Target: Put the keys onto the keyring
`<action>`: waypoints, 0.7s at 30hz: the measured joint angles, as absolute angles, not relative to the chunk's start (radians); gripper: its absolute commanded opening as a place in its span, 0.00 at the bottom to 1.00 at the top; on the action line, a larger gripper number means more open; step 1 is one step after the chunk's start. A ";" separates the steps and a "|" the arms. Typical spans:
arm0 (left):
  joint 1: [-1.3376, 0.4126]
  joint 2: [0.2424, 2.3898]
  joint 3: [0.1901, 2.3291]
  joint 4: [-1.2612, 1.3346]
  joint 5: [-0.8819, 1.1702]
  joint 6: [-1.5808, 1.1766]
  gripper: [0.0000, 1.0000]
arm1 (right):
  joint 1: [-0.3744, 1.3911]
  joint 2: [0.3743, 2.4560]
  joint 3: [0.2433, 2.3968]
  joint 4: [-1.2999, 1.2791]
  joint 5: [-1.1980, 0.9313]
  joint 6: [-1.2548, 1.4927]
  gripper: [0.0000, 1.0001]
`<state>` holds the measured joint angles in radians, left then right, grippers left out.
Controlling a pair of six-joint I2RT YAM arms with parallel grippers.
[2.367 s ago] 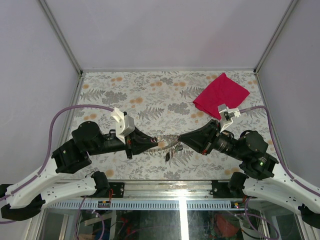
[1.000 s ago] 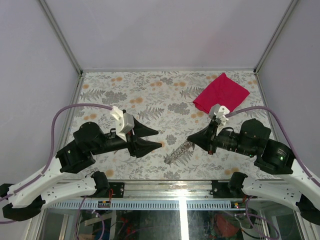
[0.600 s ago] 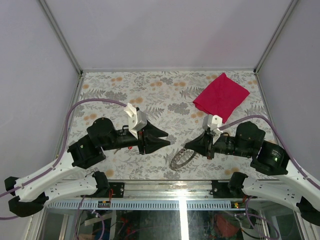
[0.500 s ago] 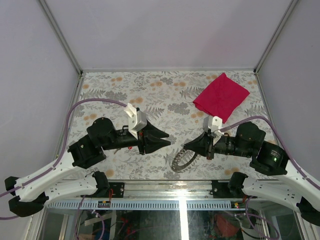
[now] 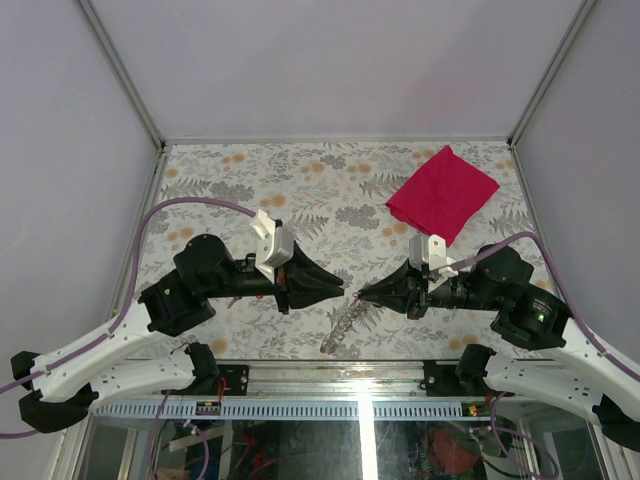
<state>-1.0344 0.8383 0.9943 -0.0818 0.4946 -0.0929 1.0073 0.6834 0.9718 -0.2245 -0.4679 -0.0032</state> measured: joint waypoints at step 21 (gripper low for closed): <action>-1.034 0.853 0.994 -0.056 0.547 -0.102 0.15 | 1.007 0.707 0.970 -0.093 -0.531 0.047 0.00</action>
